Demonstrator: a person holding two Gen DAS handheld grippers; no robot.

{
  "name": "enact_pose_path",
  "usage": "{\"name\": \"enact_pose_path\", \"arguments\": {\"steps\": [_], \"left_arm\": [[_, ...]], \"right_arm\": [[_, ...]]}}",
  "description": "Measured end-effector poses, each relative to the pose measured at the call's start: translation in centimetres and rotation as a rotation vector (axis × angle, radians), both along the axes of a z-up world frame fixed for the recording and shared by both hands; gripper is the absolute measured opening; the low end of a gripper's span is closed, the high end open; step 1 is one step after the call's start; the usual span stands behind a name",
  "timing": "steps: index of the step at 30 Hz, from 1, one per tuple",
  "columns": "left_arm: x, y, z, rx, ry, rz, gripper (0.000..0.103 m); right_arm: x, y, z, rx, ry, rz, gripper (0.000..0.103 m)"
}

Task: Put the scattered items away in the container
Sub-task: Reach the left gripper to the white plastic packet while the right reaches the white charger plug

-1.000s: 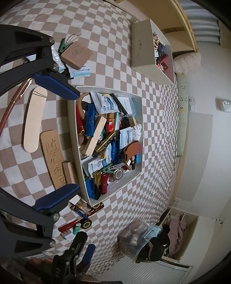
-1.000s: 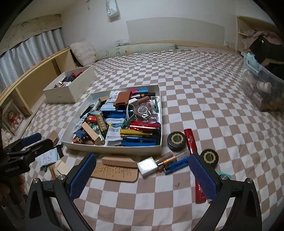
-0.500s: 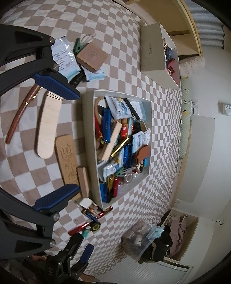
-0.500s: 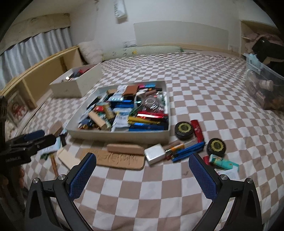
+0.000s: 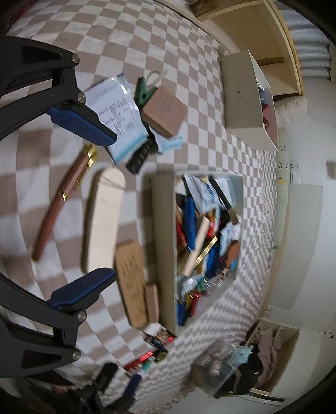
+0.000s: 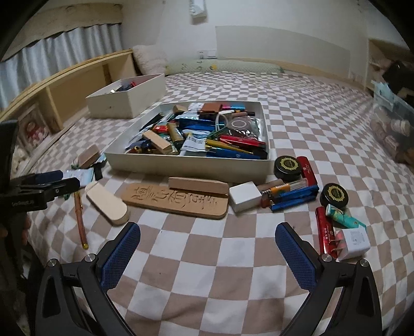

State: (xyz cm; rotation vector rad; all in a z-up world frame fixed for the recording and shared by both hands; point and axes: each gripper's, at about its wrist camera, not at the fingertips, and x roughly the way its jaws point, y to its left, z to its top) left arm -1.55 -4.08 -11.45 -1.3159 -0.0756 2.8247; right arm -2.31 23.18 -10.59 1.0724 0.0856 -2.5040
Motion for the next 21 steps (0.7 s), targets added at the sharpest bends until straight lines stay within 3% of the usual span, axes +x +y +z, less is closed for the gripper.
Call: {"name": "enact_pose_path", "arguments": {"steps": [9, 16, 21], "left_arm": [[-1.3, -4.2, -1.2, -0.081, -0.035, -0.035, 0.096], [-3.4, -7.0, -2.1, -0.167, -0.056, -0.033, 0.096], [-4.3, -7.5, -3.0, -0.176, -0.040, -0.084, 0.096]], "right_arm": [[0.4, -0.1, -0.6, -0.037, -0.013, 0.022, 0.103], [-0.1, 2.1, -1.0, -0.089, -0.048, -0.024, 0.103], [-0.3, 3.9, -0.9, -0.111, -0.062, -0.058, 0.103]]}}
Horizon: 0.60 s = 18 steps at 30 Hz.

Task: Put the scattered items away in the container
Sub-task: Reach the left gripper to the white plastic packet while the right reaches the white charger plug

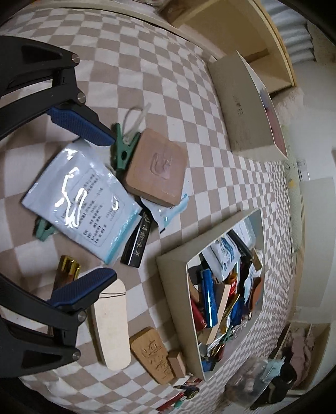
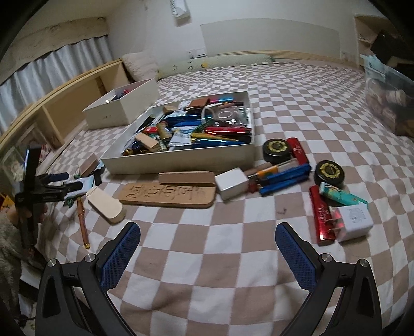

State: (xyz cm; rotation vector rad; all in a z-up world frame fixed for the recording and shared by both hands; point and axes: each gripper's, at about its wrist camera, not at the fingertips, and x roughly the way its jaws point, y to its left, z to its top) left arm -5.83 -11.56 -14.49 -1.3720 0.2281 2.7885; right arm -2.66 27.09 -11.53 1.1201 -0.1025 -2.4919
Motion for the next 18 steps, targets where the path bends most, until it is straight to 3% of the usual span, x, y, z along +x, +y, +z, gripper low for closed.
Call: {"name": "enact_pose_path", "arguments": {"steps": [9, 14, 18], "left_arm": [[-0.5, -0.2, -1.2, 0.093, -0.047, -0.081, 0.096], [1.4, 0.7, -1.2, 0.079, -0.057, -0.123, 0.096], [2.5, 1.4, -1.3, 0.102, -0.050, -0.143, 0.096]], "right_arm": [[-0.1, 2.2, 1.1, 0.037, 0.008, -0.009, 0.103], [-0.7, 3.9, 1.1, 0.087, 0.008, -0.042, 0.103], [-1.5, 5.9, 0.7, 0.072, -0.026, -0.079, 0.103]]}}
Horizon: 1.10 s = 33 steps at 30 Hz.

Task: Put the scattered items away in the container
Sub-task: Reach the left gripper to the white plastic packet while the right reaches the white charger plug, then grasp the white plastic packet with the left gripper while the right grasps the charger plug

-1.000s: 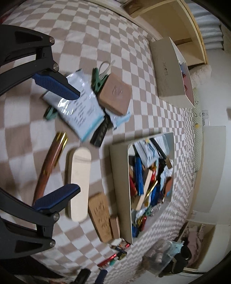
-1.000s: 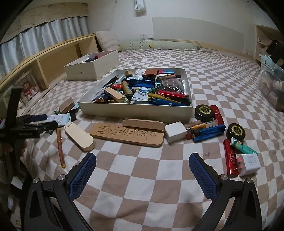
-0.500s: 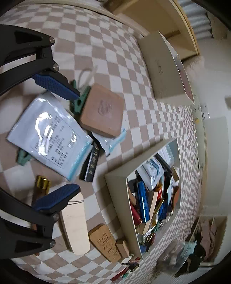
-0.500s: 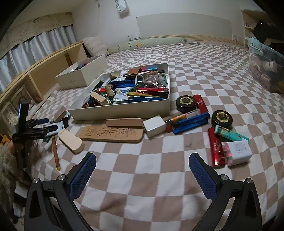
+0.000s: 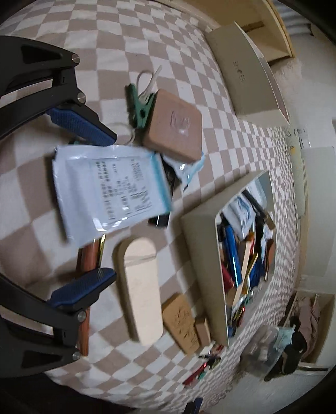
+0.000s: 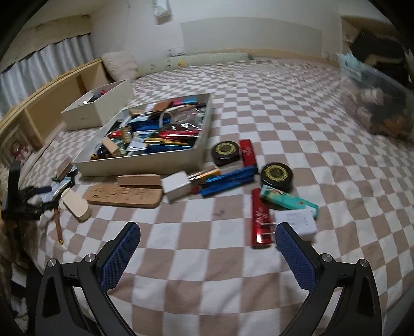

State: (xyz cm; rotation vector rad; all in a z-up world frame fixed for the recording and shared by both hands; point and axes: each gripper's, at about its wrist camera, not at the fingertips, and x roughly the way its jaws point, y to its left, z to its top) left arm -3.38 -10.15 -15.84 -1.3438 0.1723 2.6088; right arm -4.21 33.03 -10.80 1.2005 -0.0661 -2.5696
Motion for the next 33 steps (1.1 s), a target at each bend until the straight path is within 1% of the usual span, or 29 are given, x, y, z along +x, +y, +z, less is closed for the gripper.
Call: {"name": "enact_pose_path", "arguments": {"steps": [3, 4, 5, 7, 10, 15, 20, 21, 22, 23, 25, 33], "left_arm": [[-0.1, 0.2, -0.1, 0.002, 0.003, 0.021, 0.094], [-0.2, 0.2, -0.2, 0.001, 0.000, 0.036, 0.090], [-0.3, 0.1, -0.2, 0.000, -0.002, 0.053, 0.087], [-0.7, -0.2, -0.2, 0.004, -0.010, 0.097, 0.077], [-1.0, -0.5, -0.3, 0.004, -0.015, 0.133, 0.071], [-0.8, -0.6, -0.3, 0.012, -0.004, 0.156, 0.068], [-0.5, -1.2, -0.1, 0.052, 0.005, 0.187, 0.067], [-0.4, -1.3, -0.1, 0.058, 0.006, 0.190, 0.067], [-0.4, -1.3, -0.1, 0.060, 0.005, 0.191, 0.067], [-0.5, -1.2, -0.1, 0.057, 0.006, 0.191, 0.067], [-0.5, -1.1, -0.1, 0.052, 0.008, 0.192, 0.067], [-0.4, -1.2, -0.1, 0.074, 0.012, 0.226, 0.067]], "right_arm": [[-0.4, 1.5, -0.2, 0.010, -0.007, -0.042, 0.103], [-0.5, 2.0, -0.4, 0.014, -0.017, -0.057, 0.103], [-0.7, 2.4, -0.6, 0.016, -0.030, -0.073, 0.103], [-0.9, 3.1, -1.0, 0.015, -0.051, -0.096, 0.103], [-1.1, 3.8, -1.8, 0.022, -0.077, -0.137, 0.103], [-1.9, 5.0, -2.9, 0.003, -0.111, -0.171, 0.103], [-3.3, 6.2, -3.9, 0.079, -0.134, -0.193, 0.102], [-3.5, 6.4, -4.0, 0.092, -0.138, -0.195, 0.099], [-3.7, 6.7, -4.1, 0.105, -0.143, -0.196, 0.087], [-3.9, 6.9, -4.2, 0.108, -0.146, -0.196, 0.081], [-4.1, 7.0, -4.1, 0.103, -0.149, -0.183, 0.080], [-4.0, 4.5, -4.3, 0.184, -0.147, -0.062, 0.079]]}}
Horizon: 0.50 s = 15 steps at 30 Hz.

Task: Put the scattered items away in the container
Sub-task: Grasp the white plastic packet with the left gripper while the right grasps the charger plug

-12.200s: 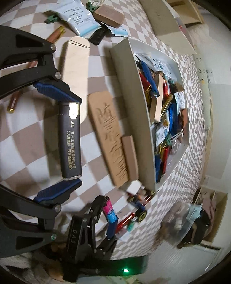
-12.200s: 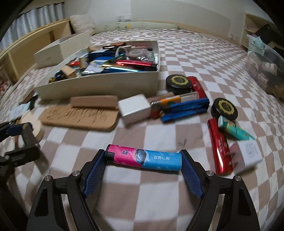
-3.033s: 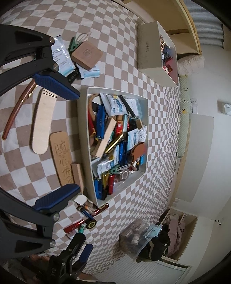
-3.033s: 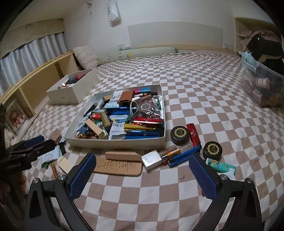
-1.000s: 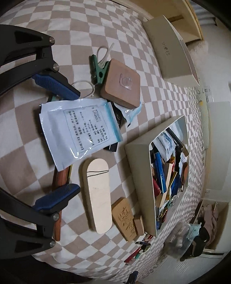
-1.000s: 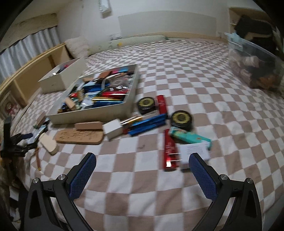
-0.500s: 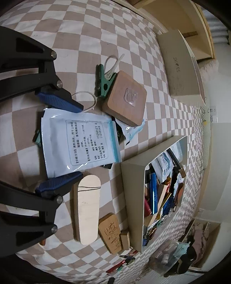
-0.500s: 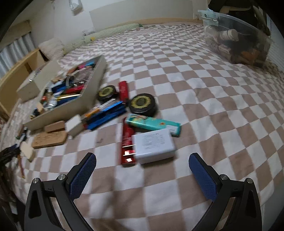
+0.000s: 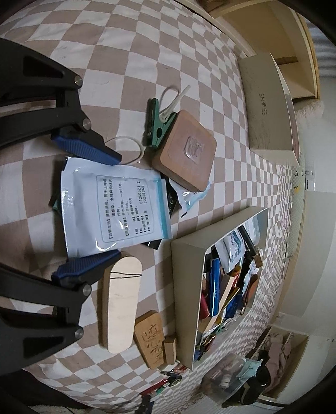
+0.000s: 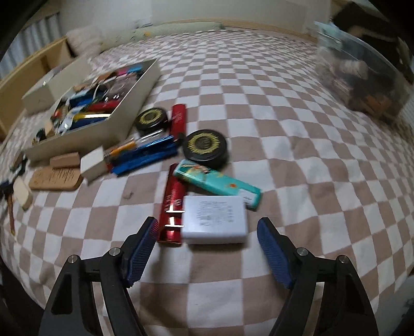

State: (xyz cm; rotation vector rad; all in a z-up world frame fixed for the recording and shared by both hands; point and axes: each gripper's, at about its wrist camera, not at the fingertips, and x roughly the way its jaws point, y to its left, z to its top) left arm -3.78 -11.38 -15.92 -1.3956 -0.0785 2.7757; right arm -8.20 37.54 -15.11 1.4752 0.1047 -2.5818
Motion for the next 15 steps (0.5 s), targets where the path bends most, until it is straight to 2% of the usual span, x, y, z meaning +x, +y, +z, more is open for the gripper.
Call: {"name": "enact_pose_path", "arguments": {"steps": [4, 5, 6, 15], "left_arm": [[0.09, -0.05, 0.05, 0.006, 0.001, 0.009, 0.067], [0.10, -0.09, 0.07, 0.009, 0.002, 0.011, 0.067], [0.11, -0.13, 0.09, 0.013, 0.002, 0.014, 0.067], [0.62, -0.31, 0.60, 0.053, 0.014, 0.051, 0.067]], "right_arm": [[-0.37, -0.09, -0.23, -0.005, -0.005, -0.018, 0.077], [-0.49, 0.04, -0.29, -0.024, -0.010, -0.026, 0.070], [-0.57, 0.12, -0.37, -0.040, -0.015, -0.034, 0.067], [-0.01, 0.26, -0.14, -0.062, -0.011, -0.077, 0.063]]}}
